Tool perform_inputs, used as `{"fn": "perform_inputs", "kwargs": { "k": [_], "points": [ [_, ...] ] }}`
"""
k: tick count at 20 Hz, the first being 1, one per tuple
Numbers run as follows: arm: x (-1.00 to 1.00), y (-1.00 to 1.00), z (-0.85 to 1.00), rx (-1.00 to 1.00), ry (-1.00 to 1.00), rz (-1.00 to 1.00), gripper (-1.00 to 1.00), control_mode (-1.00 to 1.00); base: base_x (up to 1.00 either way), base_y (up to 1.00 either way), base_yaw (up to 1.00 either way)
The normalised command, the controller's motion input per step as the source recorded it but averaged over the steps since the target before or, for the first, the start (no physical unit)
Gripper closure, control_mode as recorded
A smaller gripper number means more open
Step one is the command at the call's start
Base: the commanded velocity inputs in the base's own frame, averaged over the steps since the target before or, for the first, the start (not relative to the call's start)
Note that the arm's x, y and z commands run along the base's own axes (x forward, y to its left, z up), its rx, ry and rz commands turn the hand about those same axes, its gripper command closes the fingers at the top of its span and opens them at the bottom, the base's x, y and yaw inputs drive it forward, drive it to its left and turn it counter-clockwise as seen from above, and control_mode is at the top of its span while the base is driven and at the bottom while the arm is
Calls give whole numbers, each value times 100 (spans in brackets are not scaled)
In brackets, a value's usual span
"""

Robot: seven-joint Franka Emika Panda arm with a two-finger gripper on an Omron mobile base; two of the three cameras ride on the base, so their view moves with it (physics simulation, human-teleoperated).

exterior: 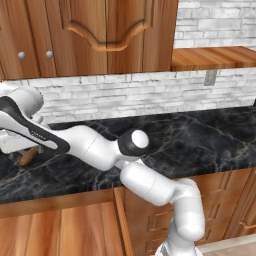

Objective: Take the pizza cutter from the drawer on the left and place it on the dining counter for cutting.

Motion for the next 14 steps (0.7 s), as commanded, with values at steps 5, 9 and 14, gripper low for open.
{"fn": "perform_inputs", "kwargs": {
  "k": [5,9,14],
  "points": [
    [-11,26,26,14,-9,-22,100,-100,0,0,0],
    [-21,63,4,17,-15,-20,100,-100,0,0,0],
    [5,-38,7,30,0,-53,100,-100,0,0,0]
  ]
}}
